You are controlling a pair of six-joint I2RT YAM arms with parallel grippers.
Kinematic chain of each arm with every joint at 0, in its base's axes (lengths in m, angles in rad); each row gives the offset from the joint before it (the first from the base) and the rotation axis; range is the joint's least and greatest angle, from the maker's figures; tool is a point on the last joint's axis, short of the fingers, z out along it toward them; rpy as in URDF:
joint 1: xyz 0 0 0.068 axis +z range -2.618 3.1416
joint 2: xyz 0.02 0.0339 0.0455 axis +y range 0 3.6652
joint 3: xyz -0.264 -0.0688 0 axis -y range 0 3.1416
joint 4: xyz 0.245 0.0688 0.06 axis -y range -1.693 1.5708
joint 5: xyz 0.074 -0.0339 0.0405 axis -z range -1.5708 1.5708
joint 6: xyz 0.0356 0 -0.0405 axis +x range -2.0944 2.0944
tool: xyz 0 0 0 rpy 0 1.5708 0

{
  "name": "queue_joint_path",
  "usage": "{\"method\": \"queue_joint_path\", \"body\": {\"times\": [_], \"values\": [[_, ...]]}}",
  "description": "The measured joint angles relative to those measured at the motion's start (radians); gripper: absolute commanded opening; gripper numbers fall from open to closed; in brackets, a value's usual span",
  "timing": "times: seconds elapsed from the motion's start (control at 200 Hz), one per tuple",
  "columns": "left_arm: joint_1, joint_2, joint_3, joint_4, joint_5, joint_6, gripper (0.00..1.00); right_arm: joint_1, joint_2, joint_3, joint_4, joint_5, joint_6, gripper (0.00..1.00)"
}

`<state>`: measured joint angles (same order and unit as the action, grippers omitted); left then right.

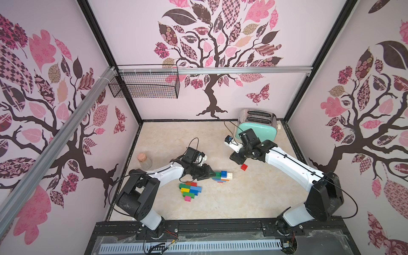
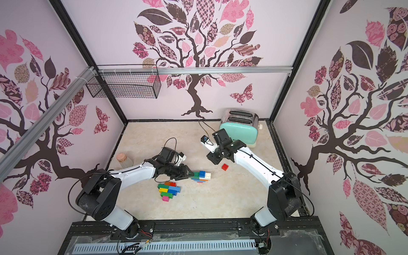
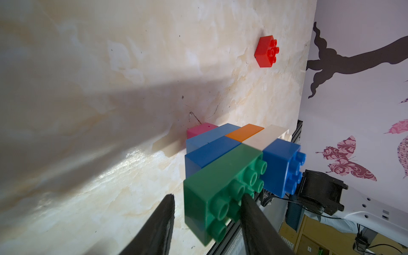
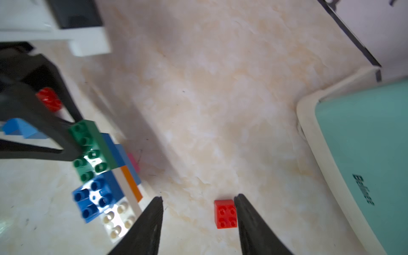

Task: Assemble a heart with lego
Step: Pick up the lego brick from the center of the board.

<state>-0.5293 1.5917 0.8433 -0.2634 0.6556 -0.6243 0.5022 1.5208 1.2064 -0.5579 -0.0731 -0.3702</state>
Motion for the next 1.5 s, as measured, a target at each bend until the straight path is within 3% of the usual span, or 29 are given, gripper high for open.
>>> {"method": "queue_joint_path", "body": {"times": [0.235,0.595,1.105,1.501], "values": [[0.000,0.000,0.000,0.000,0.000,0.000,0.51,-0.084,0.099,-0.056,0.047,0.104,0.121,0.60],[0.000,0.000,0.002,-0.001,0.000,0.000,0.51,-0.119,0.250,-0.064,0.071,0.121,0.192,0.64],[-0.001,0.000,0.004,-0.002,-0.001,0.004,0.51,-0.125,0.247,-0.141,0.045,0.027,0.241,0.63],[-0.001,0.000,0.004,-0.002,-0.002,0.003,0.51,-0.102,0.214,-0.155,0.031,0.034,0.251,0.62]]}}
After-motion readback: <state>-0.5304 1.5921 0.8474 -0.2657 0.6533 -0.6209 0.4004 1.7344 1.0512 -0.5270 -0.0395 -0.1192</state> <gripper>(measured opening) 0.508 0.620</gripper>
